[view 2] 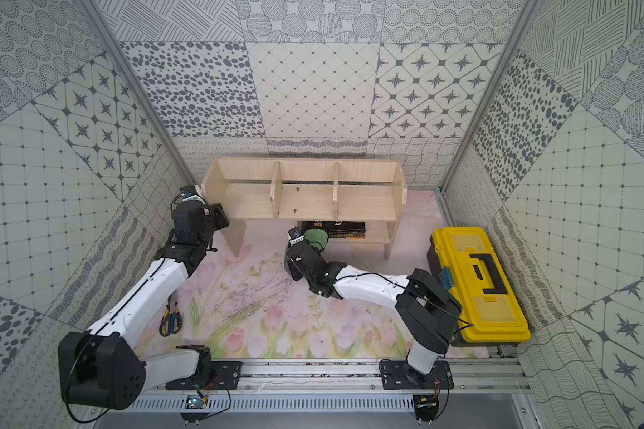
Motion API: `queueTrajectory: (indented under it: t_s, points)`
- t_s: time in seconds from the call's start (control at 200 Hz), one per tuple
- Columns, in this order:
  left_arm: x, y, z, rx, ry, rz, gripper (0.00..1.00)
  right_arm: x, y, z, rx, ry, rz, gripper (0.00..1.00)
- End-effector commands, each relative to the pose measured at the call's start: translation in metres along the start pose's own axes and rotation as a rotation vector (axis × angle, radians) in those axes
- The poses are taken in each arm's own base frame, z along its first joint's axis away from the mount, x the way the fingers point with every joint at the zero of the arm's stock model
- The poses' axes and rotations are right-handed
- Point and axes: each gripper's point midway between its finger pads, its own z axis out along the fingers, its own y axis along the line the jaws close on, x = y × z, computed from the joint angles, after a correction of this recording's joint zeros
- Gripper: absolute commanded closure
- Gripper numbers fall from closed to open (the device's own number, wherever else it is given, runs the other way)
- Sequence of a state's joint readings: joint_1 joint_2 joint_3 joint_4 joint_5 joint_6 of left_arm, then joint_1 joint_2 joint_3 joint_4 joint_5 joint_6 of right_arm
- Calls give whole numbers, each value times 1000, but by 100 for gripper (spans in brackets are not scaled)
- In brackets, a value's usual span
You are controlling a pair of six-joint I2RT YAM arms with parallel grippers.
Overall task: Wipe the bookshelf clean with a cloth
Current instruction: Wipe the dust from the shelf.
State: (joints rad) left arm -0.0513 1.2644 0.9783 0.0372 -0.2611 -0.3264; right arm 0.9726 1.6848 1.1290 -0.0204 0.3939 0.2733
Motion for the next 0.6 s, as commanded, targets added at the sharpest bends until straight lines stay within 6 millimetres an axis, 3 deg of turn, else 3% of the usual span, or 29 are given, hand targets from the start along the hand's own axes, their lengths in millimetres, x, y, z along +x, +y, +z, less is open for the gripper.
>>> queueTrajectory:
  t_s: [0.0,0.09,0.2,0.28,0.435,0.515,0.595]
  points:
    - [32,16,6,-75,99,-226,100,-107,-3,-46,-31,-249,72,100]
    - [32,16,6,-74,100,-226,100,-131,-6,-67,-38,-316,81,100]
    - [33,17,7,-75,102,-226,100,-129,-12,-73,-37,-352,107,100]
    - [33,17,7,-74,105,-231,100,-101,-10,-55,-35,-288,111,100]
    - [33,18,7,-79,101,-230,100,-27,5,-12,-75,-128,149,100]
    - [32,18,7,-78,100,-229,100,2,-2,3,-43,-75,174,100]
    - [33,19,7,-84,100,-227,100,15,-15,12,-19,-44,203,100]
